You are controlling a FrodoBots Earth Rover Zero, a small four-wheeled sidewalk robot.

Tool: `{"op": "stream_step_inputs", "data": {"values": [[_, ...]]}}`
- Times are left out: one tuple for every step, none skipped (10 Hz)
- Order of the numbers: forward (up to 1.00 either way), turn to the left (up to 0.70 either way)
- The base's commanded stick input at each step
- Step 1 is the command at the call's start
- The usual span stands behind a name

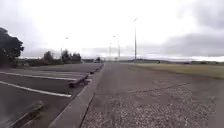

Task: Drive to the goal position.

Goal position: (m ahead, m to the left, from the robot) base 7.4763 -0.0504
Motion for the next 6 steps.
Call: {"op": "stream_step_inputs", "data": {"values": [[1.00,0.00],[1.00,0.00],[1.00,0.00],[1.00,0.00],[1.00,0.00],[1.00,0.00]]}}
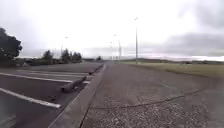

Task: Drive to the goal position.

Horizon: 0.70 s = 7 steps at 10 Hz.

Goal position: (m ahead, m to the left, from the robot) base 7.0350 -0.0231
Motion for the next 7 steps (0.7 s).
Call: {"op": "stream_step_inputs", "data": {"values": [[1.00,-0.13],[1.00,-0.27],[1.00,0.00],[1.00,0.00],[1.00,0.00],[1.00,0.00],[1.00,0.00]]}}
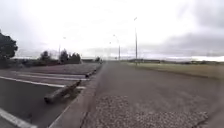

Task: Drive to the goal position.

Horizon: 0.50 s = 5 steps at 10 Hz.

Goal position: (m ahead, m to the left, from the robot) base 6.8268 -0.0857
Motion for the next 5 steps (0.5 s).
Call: {"op": "stream_step_inputs", "data": {"values": [[1.00,0.00],[1.00,0.00],[1.00,0.00],[1.00,0.00],[1.00,0.00]]}}
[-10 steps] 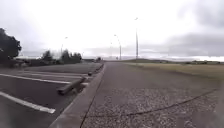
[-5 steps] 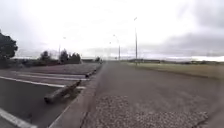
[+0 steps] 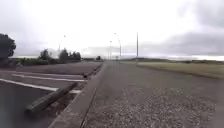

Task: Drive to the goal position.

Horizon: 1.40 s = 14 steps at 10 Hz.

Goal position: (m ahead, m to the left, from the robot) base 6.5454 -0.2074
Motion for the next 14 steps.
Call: {"op": "stream_step_inputs", "data": {"values": [[1.00,0.00],[1.00,0.00],[1.00,0.00],[1.00,0.00],[1.00,0.00],[1.00,0.00],[1.00,0.00],[1.00,0.00],[1.00,0.00],[1.00,0.00],[1.00,0.00],[1.00,0.00],[0.65,0.00],[0.45,0.00]]}}
